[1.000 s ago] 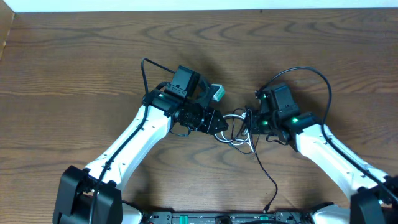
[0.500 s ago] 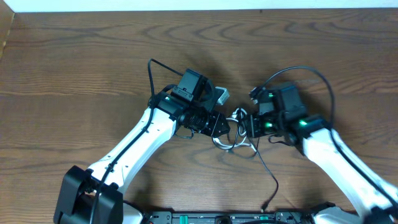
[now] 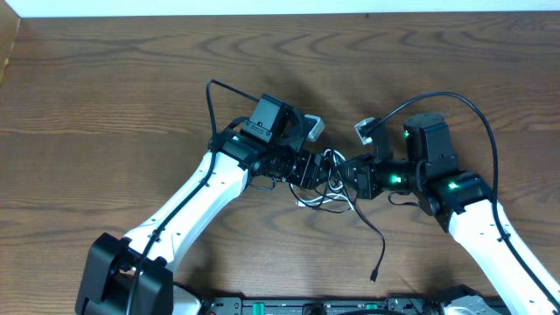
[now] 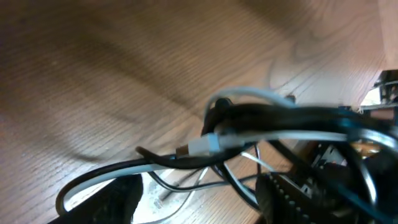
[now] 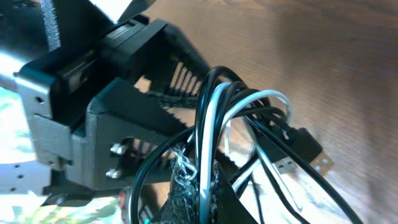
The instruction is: Untangle cables
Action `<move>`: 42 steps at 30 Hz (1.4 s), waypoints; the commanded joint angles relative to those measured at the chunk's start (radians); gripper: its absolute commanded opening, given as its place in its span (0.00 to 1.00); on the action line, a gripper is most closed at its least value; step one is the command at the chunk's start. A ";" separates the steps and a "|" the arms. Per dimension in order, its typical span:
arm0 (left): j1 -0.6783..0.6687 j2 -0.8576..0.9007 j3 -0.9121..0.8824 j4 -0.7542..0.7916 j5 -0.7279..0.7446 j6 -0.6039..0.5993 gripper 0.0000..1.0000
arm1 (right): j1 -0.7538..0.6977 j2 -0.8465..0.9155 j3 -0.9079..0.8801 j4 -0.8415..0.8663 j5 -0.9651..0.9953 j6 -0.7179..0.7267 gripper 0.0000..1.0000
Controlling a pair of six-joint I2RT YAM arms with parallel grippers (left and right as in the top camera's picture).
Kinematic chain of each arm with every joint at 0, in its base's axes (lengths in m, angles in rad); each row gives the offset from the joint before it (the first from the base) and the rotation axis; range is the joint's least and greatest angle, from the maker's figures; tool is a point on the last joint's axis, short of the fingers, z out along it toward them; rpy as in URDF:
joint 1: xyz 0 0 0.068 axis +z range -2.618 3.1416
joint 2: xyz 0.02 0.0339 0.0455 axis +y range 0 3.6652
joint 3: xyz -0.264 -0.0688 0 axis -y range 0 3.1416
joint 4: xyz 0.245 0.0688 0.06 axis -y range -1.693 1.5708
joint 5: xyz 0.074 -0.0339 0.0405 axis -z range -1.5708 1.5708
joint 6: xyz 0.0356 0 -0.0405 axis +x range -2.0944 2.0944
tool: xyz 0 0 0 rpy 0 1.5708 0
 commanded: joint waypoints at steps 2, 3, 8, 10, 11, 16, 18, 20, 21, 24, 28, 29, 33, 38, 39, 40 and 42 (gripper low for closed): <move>0.000 -0.009 0.017 0.055 0.031 -0.013 0.64 | -0.005 -0.005 0.000 0.029 -0.143 0.049 0.01; 0.000 -0.009 0.017 0.071 0.049 -0.013 0.64 | -0.005 -0.005 0.000 0.046 -0.175 0.065 0.01; 0.000 -0.009 0.017 0.145 0.079 -0.062 0.64 | -0.005 -0.005 0.000 0.093 -0.207 0.156 0.01; 0.000 -0.009 0.016 0.143 0.076 -0.061 0.64 | -0.005 -0.005 0.000 0.120 -0.251 0.156 0.01; 0.000 -0.009 0.014 0.141 0.076 -0.061 0.64 | -0.005 -0.005 0.000 0.139 -0.280 0.156 0.01; -0.001 -0.005 -0.003 0.101 0.032 -0.061 0.64 | -0.005 -0.005 0.000 0.286 -0.441 0.156 0.01; -0.001 -0.004 -0.003 0.061 -0.017 -0.061 0.61 | -0.005 -0.005 0.000 0.304 -0.453 0.156 0.02; -0.001 -0.004 -0.003 0.028 -0.066 -0.061 0.60 | -0.008 -0.005 0.000 0.308 -0.452 0.156 0.05; -0.001 -0.004 -0.003 0.008 -0.103 -0.061 0.58 | -0.011 -0.005 0.000 0.311 -0.452 0.156 0.05; 0.000 -0.005 -0.003 -0.048 -0.229 -0.061 0.47 | -0.034 -0.005 0.000 0.319 -0.459 0.156 0.04; 0.000 -0.005 -0.003 -0.100 -0.350 -0.061 0.09 | -0.073 -0.005 0.000 0.325 -0.482 0.164 0.02; 0.000 -0.005 -0.003 -0.104 -0.355 -0.061 0.08 | -0.083 -0.005 0.000 0.325 -0.482 0.164 0.01; 0.011 -0.012 -0.003 -0.109 -0.366 -0.061 0.08 | -0.126 -0.005 0.000 0.320 -0.468 0.163 0.01; 0.012 -0.060 -0.003 -0.108 -0.358 -0.061 0.07 | -0.149 -0.005 0.000 0.243 -0.341 0.159 0.13; 0.012 -0.071 -0.003 -0.107 -0.345 -0.061 0.08 | -0.146 -0.005 0.000 0.211 -0.292 0.154 0.14; 0.012 -0.083 -0.003 -0.105 -0.327 -0.061 0.08 | -0.143 -0.005 0.000 0.186 -0.251 0.150 0.16; 0.012 -0.112 -0.003 -0.092 -0.267 -0.061 0.07 | -0.129 -0.005 0.000 0.105 -0.109 0.132 0.15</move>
